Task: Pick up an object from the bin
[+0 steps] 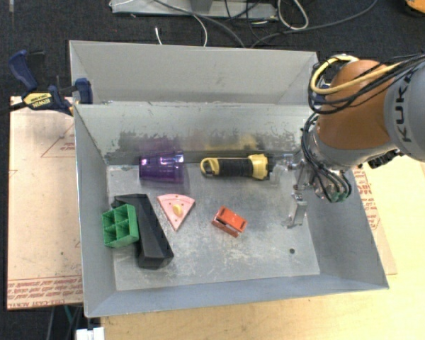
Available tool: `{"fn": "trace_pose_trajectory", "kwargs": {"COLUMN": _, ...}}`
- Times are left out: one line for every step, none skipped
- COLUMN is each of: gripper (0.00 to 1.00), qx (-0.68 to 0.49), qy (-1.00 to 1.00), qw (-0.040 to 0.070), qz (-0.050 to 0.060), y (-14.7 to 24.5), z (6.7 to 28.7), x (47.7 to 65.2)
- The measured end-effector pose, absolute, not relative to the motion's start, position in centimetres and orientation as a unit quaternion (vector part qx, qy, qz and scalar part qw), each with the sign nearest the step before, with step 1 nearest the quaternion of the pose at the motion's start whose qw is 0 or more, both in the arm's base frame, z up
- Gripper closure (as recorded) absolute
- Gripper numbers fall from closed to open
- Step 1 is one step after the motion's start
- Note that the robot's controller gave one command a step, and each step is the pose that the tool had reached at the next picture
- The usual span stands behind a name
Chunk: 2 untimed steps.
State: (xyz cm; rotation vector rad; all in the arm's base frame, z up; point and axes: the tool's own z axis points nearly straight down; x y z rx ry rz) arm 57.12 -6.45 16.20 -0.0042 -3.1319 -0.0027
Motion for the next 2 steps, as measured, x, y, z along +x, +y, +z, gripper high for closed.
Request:
{"fn": "trace_pose_trajectory", "kwargs": {"gripper": 0.0, "qx": 0.0, "qy": -1.0, "qw": 0.002, "qz": 0.0, "y": -6.4, "z": 16.5, "x": 57.3}}
{"fn": "trace_pose_trajectory", "kwargs": {"gripper": 0.0, "qx": 0.067, "qy": -0.998, "qw": 0.002, "qz": -0.001, "y": -4.9, "z": 10.7, "x": 61.8}}
